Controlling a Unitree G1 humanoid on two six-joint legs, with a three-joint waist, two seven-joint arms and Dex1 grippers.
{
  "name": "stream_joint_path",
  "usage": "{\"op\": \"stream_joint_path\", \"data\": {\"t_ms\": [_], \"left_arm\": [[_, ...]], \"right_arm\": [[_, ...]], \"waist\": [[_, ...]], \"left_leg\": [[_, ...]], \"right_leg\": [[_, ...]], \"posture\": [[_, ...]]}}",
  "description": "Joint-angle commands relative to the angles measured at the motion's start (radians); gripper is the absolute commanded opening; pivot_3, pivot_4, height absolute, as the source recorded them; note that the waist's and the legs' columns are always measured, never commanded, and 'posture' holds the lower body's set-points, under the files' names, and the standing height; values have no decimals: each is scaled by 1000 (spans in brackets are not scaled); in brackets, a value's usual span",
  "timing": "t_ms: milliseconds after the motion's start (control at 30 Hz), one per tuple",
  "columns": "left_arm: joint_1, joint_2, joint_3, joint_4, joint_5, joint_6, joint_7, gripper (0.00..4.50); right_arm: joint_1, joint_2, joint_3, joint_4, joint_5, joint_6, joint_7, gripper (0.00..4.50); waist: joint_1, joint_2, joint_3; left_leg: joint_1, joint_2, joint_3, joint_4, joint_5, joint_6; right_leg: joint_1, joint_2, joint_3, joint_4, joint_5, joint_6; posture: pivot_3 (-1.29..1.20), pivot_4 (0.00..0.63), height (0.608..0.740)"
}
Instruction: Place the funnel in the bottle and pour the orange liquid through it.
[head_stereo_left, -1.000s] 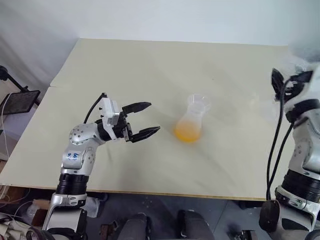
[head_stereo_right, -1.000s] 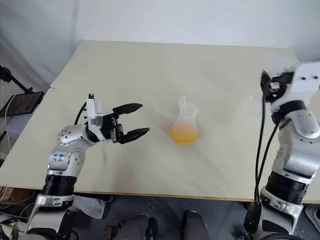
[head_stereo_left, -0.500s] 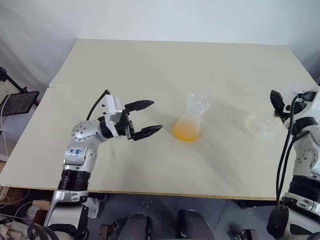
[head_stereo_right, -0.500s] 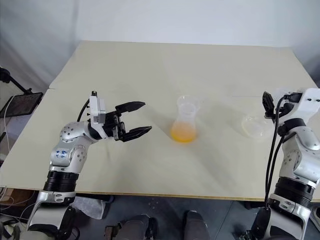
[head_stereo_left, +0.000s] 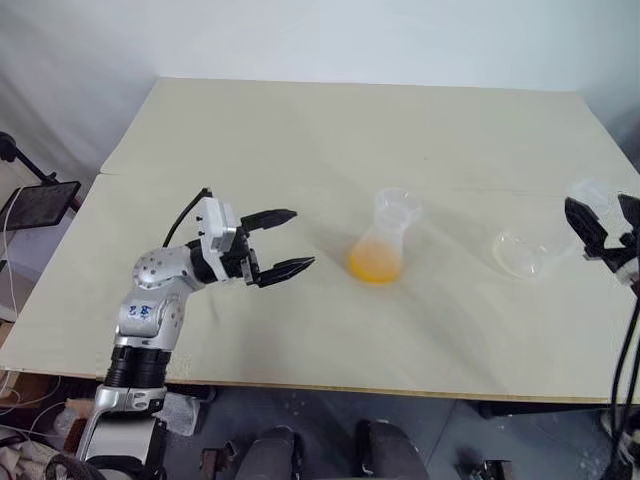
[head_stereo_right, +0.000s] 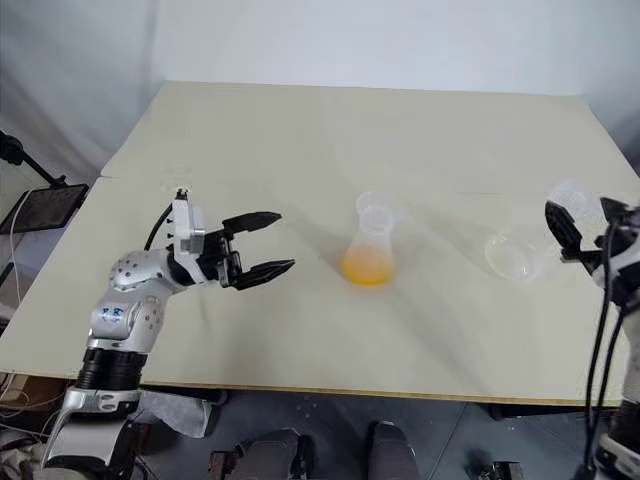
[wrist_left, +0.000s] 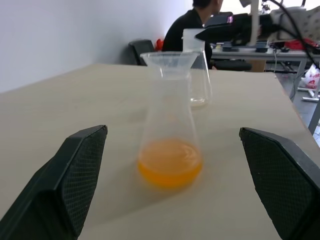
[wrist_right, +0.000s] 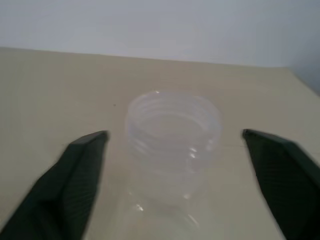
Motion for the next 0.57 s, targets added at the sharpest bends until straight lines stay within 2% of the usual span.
{"op": "stream_joint_path", "data": {"t_ms": [33,133,200,267,367,567], "left_arm": [[39,43,39,-30,-12,2,-18,4500],[75,83,65,-41,-36,32,-35,4500],[113,118,74,-61,-29,27,-60,4500],[152,142,79,-89,-17,19,-60,4500],[212,155,90,-129,17,-31,-37,4500],[261,194,98,-133,74,-90,-16,4500]], "right_arm": [[166,-49,-52,-58,19,-69,178,4456],[344,-45,-30,-124,32,-176,371,4456],[413,-38,7,-214,57,-234,465,4456],[437,-39,37,-301,122,-209,497,4456],[471,-45,94,-370,102,-267,569,4456],[472,-27,130,-313,75,-338,589,4456]], "waist": [[3,0,0],[8,0,0],[6,0,0],[-6,0,0],[-4,0,0],[12,-1,0]], "left_leg": [[0,0,0,0,0,0],[1,0,1,-1,0,1],[1,0,2,-1,0,1],[2,2,3,-1,-1,0],[5,3,3,-1,-1,0],[4,1,2,-1,-2,0]], "right_leg": [[0,0,1,0,0,0],[1,0,2,-2,0,0],[1,0,4,-3,0,0],[1,0,6,-3,0,0],[2,0,7,-3,0,0],[2,-2,7,-5,0,0]], "posture": [[0,150,740],[0,150,740],[0,150,740],[0,150,740],[0,150,740],[0,150,740]]}}
